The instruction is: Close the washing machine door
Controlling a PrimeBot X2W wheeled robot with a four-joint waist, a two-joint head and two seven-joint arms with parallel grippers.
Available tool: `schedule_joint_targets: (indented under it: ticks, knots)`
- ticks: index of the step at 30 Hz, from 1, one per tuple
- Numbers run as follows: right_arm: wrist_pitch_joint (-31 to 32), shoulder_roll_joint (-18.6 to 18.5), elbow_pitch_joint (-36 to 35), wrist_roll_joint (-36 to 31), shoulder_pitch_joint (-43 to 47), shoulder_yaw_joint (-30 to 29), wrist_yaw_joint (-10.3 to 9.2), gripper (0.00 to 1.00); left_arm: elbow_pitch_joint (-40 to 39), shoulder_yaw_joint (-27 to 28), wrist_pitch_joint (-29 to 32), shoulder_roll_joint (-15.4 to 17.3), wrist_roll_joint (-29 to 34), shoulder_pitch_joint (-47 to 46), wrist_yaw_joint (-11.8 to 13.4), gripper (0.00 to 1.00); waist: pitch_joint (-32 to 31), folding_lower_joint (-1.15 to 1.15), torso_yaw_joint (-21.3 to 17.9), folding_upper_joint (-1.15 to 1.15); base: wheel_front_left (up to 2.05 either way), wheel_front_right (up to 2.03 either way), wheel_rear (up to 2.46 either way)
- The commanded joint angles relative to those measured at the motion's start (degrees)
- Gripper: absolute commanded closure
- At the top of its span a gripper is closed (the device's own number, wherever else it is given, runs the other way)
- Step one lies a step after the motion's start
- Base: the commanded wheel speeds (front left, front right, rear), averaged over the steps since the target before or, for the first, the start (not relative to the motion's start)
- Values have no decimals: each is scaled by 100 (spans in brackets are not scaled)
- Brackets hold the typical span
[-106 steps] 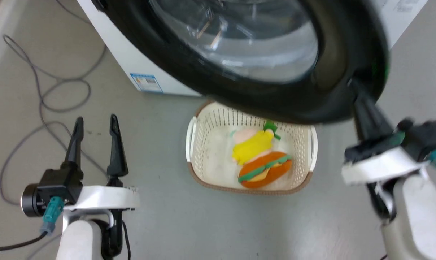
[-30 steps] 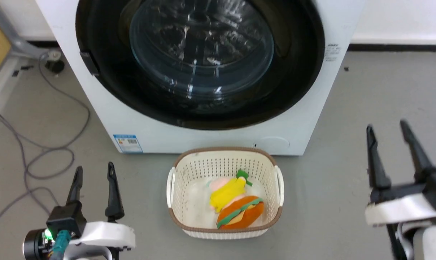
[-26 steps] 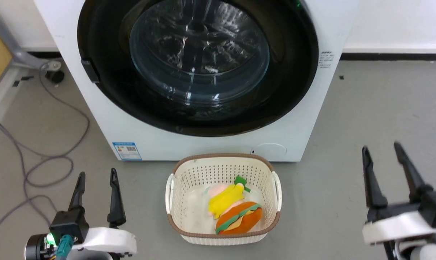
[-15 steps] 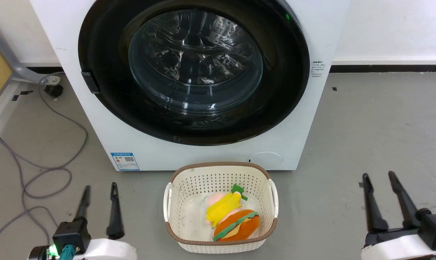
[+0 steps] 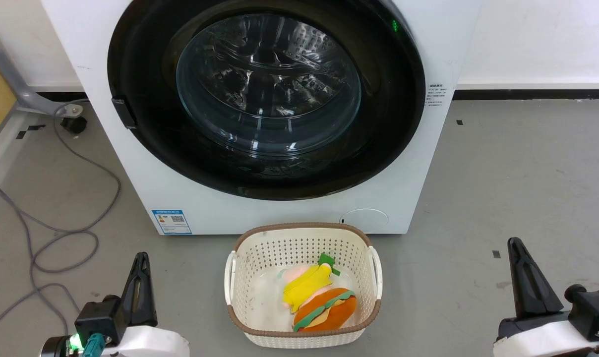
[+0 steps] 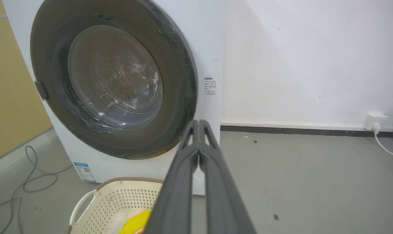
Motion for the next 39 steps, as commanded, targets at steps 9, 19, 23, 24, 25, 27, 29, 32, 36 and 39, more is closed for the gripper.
schedule_joint_targets:
  ticks: [9, 19, 23, 24, 25, 27, 29, 32, 36, 39]
  knots:
    - [136, 4, -53, -67, -14, 57, -1, 100, -82, -47, 124, 2, 77, -13, -19, 100, -4, 1, 2, 0, 0, 0, 0]
    - [254, 6, -82, -105, -21, 108, -1, 100, -140, -82, 240, 3, 114, -19, -31, 100, -8, 1, 3, 0, 0, 0, 0]
    - [301, 7, -94, -120, -24, 128, -2, 100, -163, -96, 287, 3, 129, -21, -35, 100, -9, 1, 4, 0, 0, 0, 0]
    - [313, 7, -97, -123, -25, 133, -2, 100, -169, -99, 299, 3, 133, -22, -36, 100, -10, 1, 4, 0, 0, 0, 0]
    - [325, 8, -99, -127, -26, 138, -2, 100, -175, -103, 310, 3, 136, -22, -37, 100, -10, 1, 4, 0, 0, 0, 0]
    - [348, 8, -105, -135, -27, 148, -2, 100, -187, -110, 334, 3, 144, -24, -40, 100, -11, 1, 5, 0, 0, 0, 0]
    - [371, 8, -111, -142, -29, 158, -2, 100, -198, -117, 357, 3, 151, -25, -42, 100, -11, 1, 5, 0, 0, 0, 0]
    - [407, 9, -120, -153, -31, 173, -2, 100, -215, -127, 392, 4, 162, -27, -45, 100, -13, 1, 5, 0, 0, 0, 0]
    - [454, 10, -131, -168, -33, 193, -2, 100, -238, -141, 438, 4, 177, -29, -50, 100, -14, 1, 6, 0, 0, 0, 0]
    - [489, 11, -140, -180, -36, 208, -2, 100, -256, -151, 473, 4, 188, -31, -53, 100, -15, 1, 7, 0, 0, 0, 0]
